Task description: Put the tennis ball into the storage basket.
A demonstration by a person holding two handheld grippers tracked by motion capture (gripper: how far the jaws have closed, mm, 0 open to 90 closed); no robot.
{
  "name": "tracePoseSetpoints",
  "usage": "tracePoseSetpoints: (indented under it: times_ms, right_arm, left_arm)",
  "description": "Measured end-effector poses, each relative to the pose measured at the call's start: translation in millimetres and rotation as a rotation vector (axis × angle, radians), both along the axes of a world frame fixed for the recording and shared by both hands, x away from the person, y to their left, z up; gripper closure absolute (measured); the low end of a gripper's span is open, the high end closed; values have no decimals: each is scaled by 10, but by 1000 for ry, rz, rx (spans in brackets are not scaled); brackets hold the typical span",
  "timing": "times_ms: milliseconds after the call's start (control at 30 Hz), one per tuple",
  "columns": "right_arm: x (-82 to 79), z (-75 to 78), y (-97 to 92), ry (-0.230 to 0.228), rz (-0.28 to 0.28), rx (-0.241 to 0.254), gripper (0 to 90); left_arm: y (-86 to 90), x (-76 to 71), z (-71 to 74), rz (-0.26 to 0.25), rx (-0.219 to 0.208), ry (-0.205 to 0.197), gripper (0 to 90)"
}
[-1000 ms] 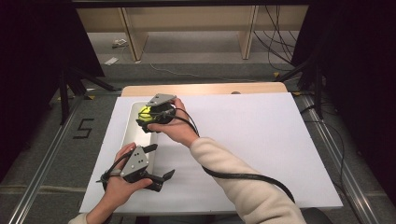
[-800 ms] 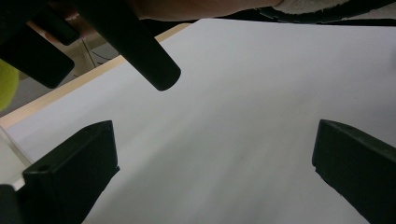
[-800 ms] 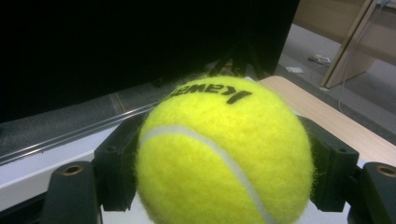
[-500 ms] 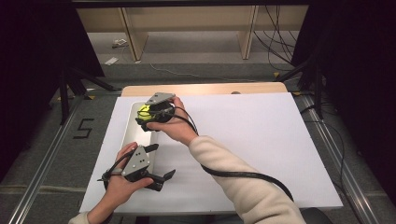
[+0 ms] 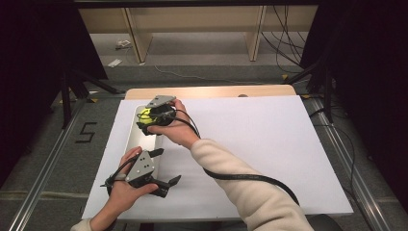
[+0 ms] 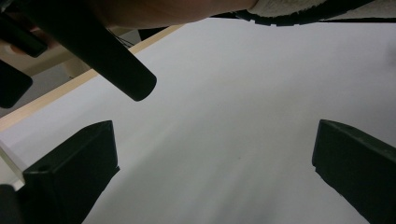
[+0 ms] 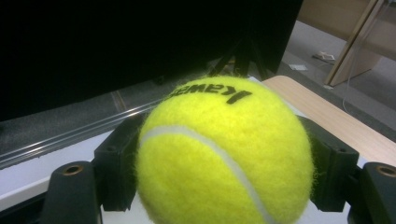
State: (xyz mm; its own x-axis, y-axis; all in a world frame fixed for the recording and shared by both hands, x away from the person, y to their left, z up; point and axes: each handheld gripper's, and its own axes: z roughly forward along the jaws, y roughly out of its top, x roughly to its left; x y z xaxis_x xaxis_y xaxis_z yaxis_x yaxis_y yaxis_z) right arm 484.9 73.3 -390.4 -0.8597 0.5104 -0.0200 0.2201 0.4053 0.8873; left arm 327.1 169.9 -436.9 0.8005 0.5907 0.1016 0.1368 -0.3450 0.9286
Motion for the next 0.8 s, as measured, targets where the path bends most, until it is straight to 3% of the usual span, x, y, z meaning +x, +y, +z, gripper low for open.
tracePoseSetpoints:
  times_ms: [800]
  right_arm:
    - [56,-127,87,38,11,-17,263]
  left_arm:
    - [-4,-8,2,-7,2,2,0]
